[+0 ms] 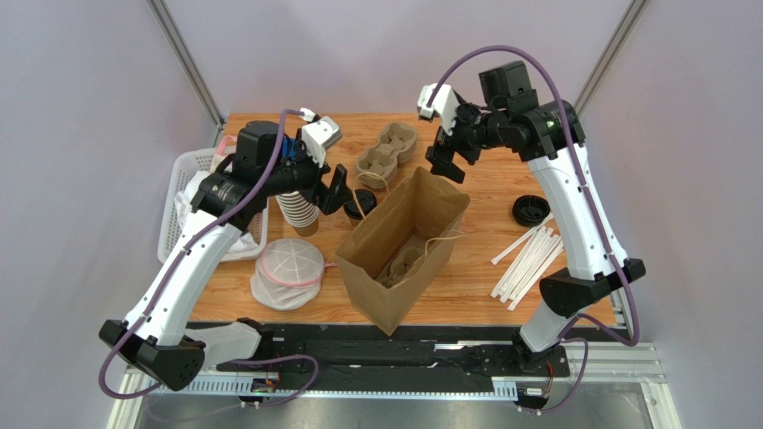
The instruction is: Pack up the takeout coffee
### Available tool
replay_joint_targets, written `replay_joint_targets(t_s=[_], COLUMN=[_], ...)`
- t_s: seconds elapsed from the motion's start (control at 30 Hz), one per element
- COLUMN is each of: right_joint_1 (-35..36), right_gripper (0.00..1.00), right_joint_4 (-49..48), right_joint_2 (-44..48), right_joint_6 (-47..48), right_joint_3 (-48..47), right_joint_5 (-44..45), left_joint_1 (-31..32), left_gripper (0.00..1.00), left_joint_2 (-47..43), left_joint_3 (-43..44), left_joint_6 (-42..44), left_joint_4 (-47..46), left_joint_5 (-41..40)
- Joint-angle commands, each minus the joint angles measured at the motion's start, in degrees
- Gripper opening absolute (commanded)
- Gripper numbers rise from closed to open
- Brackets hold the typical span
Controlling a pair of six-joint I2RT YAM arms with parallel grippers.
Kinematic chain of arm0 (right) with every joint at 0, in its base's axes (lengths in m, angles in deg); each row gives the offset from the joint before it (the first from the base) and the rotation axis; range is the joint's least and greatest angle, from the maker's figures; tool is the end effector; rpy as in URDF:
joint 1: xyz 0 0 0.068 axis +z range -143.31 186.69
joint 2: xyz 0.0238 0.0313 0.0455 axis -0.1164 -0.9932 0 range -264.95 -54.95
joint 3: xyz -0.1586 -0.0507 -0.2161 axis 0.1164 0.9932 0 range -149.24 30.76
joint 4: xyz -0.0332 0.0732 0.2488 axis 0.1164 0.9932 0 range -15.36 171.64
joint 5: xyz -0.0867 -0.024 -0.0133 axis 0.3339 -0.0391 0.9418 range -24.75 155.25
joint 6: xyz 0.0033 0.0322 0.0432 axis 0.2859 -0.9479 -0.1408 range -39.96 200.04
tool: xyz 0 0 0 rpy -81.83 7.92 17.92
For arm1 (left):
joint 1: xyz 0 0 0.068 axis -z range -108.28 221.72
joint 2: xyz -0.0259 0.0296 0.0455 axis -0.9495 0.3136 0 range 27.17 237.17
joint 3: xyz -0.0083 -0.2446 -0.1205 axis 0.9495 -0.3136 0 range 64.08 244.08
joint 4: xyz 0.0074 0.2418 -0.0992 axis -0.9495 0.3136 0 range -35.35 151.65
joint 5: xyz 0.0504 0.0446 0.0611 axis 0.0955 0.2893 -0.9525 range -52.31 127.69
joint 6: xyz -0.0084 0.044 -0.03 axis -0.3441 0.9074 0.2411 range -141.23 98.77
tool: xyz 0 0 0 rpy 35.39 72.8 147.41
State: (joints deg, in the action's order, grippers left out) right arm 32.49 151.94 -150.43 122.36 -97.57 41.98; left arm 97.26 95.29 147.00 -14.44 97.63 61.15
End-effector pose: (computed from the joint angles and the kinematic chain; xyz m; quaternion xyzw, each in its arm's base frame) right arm 0.2593 0.1409 0.4848 -0.5705 0.7044 0.1296 0.4019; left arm 0.2079 -0.1150 0.4286 0.3342 0.7778 -0.2540 0.4678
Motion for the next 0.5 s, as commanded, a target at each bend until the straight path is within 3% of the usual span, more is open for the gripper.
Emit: replay_joint_targets(t_s=[0.0, 0.23, 0.47], right_joint_1=[4.59, 9.17, 10.32], right_gripper=[0.96, 0.96, 0.91], right_joint_4=[7.17, 7.78, 8.3], right_joint_2=[0.29, 0.3, -6.2], right_joint_6=[15.39, 29.74, 27.82], right_joint_3=[0.53, 5.46, -0.42], right_joint_5=[-5.03, -5.65, -4.69], left_joint_1=[-1.54, -3.48, -3.57], left_gripper=[0.98, 0.98, 0.99], left_joint_2=[2.01, 4.39, 10.09], left_joint_3=[3.83, 6.03, 8.4], left_joint_6=[1.48, 0.33, -1.24], left_joint_4=[6.58, 11.77, 16.25], left_joint_5=[5.89, 7.12, 0.98])
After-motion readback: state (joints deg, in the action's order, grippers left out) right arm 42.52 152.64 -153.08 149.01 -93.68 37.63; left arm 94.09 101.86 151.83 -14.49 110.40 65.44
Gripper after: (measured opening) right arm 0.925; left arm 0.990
